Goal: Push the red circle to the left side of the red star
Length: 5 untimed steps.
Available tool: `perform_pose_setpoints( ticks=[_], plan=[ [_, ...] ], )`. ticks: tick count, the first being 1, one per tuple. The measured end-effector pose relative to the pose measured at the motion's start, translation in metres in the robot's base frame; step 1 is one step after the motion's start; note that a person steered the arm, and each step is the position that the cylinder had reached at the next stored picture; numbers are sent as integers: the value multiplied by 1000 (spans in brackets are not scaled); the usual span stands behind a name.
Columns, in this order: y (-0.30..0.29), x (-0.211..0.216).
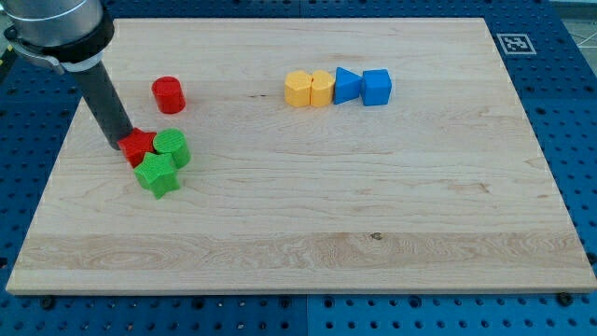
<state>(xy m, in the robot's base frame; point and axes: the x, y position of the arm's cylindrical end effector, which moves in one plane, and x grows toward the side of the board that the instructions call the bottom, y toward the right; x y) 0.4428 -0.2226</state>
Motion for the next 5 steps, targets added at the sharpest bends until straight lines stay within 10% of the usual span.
perform_pose_setpoints(
  ticks=[5],
  plan=[
    [-35, -72]
  ],
)
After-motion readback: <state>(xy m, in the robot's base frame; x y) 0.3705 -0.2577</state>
